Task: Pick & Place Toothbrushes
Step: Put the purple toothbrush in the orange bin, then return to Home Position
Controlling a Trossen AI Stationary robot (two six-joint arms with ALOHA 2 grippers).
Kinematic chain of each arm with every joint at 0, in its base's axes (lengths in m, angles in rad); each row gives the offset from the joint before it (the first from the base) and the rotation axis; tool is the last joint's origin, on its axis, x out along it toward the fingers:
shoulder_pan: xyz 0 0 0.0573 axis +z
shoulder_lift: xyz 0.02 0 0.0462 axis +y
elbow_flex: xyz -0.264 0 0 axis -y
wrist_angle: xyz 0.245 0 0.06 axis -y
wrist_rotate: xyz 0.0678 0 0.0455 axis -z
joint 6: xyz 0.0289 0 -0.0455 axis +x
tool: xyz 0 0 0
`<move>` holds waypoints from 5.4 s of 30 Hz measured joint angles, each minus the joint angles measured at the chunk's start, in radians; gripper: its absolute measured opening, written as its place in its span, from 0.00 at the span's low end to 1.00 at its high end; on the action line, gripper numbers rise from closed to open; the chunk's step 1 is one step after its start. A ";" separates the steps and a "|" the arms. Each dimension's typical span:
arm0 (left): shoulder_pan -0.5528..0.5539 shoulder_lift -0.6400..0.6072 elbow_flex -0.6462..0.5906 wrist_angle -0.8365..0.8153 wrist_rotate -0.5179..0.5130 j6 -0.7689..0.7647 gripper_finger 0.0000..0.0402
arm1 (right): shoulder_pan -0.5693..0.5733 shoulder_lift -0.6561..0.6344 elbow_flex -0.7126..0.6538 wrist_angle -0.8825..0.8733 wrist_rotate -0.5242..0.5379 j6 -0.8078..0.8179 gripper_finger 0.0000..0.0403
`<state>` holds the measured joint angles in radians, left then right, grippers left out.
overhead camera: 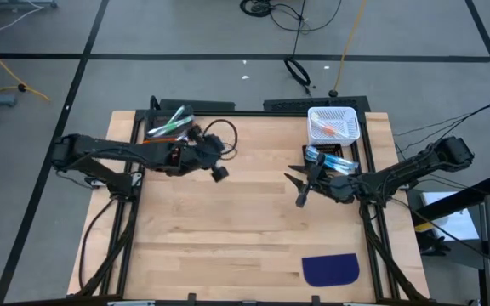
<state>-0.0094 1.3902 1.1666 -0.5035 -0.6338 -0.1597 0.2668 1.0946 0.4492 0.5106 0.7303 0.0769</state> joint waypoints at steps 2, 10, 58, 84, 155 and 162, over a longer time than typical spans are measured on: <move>0.019 -0.015 -0.003 -0.114 -0.013 -0.052 0.00 | 0.000 0.000 0.000 -0.006 -0.001 0.000 0.30; 0.094 -0.029 -0.001 -0.436 -0.057 -0.231 0.00 | 0.000 0.000 0.000 -0.016 -0.001 -0.002 0.30; 0.370 -0.030 -0.380 -0.512 0.006 -0.460 0.25 | 0.000 0.000 -0.001 -0.030 0.000 -0.002 0.27; 0.155 -0.304 -0.318 -0.349 -0.021 -0.322 0.46 | 0.000 -0.023 -0.004 -0.040 0.002 -0.084 0.27; 0.102 -1.318 -1.154 0.675 0.156 -0.100 0.40 | -0.145 -1.093 -0.435 0.071 -0.103 -0.144 0.27; 0.153 -1.384 -1.155 0.722 0.154 -0.102 0.40 | -0.155 -1.086 -0.435 0.058 -0.102 -0.144 0.27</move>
<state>0.1437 0.0067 0.0119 0.2189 -0.4797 -0.2615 0.1116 0.0088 0.0139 0.5686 0.6281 -0.0673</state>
